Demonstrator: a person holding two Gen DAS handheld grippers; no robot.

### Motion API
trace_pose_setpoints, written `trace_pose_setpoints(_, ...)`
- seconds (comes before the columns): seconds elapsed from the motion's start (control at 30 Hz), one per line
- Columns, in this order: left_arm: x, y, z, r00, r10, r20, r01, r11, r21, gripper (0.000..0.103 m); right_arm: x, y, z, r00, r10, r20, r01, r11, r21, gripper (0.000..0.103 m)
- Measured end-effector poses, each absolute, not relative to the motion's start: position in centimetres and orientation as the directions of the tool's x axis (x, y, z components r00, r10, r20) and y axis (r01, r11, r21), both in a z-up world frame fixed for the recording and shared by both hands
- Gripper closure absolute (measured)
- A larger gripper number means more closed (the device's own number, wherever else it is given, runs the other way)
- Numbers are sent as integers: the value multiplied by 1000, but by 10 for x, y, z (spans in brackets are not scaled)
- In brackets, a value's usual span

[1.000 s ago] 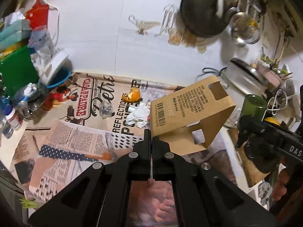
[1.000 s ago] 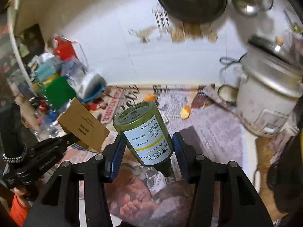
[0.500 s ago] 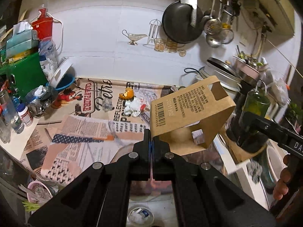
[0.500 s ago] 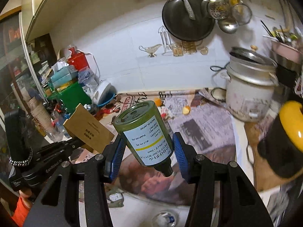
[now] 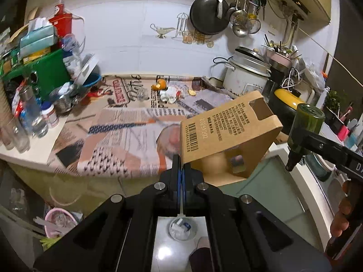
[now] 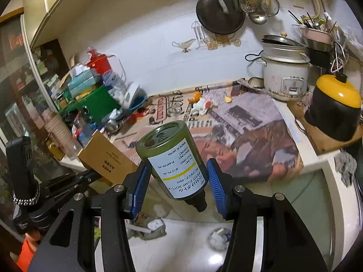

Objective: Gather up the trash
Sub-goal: 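Carry the cardboard box and green bottle down over the floor bin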

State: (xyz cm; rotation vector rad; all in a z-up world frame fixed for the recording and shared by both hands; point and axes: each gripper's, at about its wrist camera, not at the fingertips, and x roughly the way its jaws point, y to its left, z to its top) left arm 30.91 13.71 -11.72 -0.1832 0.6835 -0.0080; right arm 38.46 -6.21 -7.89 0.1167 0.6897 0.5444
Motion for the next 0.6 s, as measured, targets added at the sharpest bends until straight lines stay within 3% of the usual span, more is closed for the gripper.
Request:
trace_pose_setpoints(0.4,291,120,-165,706,-114,-699,-55,975,-215,103,366,-72,-118,595,473,-650,-401,875,271,56)
trace_pose_setpoints(0.6,317,93,-248,624,-121,-772,-96,969,-229,103,388,-96,-179,541,455,-707,-380,882,277,56)
